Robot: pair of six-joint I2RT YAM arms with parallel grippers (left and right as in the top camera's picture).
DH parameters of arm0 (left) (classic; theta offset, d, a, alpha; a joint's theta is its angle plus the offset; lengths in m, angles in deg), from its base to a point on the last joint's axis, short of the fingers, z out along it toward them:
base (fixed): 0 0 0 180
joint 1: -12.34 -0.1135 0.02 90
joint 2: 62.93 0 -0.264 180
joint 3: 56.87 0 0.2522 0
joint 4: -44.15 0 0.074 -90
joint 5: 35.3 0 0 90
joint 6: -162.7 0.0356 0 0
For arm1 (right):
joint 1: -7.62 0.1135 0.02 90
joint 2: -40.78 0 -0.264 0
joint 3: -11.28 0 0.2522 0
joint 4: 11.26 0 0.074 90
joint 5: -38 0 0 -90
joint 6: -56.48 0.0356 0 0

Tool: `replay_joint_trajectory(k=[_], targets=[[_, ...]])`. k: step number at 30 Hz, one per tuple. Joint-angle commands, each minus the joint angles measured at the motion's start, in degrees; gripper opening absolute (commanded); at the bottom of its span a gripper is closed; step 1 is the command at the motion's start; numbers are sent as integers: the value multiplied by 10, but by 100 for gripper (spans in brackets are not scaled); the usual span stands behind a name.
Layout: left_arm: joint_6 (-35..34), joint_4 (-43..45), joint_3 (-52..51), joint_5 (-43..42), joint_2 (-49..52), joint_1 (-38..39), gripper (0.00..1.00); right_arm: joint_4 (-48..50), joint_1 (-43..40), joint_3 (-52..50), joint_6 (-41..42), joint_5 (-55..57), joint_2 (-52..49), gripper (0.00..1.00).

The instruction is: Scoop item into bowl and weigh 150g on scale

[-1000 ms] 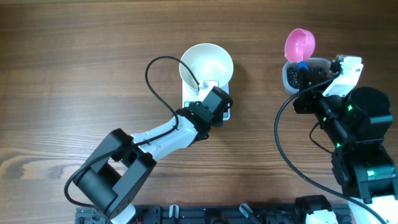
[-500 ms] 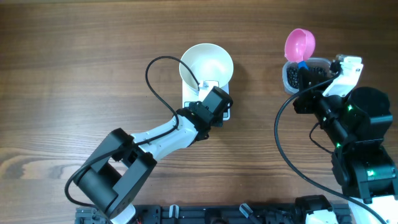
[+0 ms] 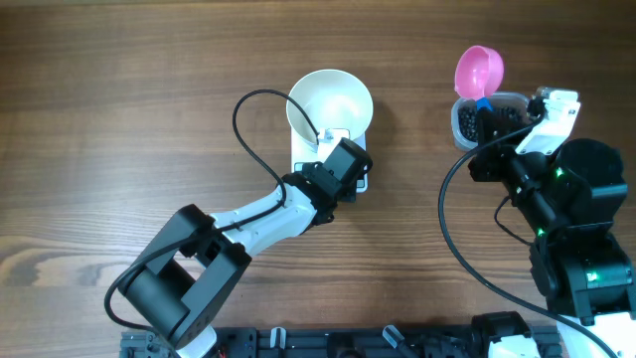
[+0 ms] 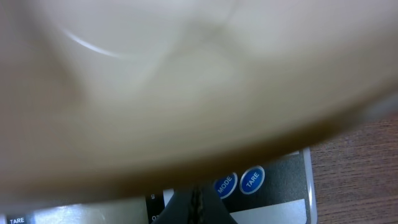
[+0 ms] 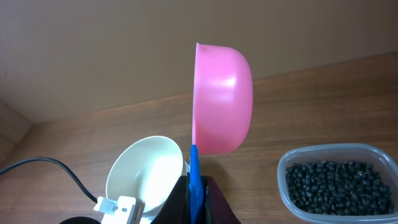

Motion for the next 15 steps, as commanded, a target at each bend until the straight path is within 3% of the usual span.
replay_joint_trajectory(k=[1,15], targets=[[11,-13,-2,18,22,-3,4,3,-2,17,4,10,3,4],[13,-26,-2,18,33,-2,4,-1,-2,33,7,-12,4,4]])
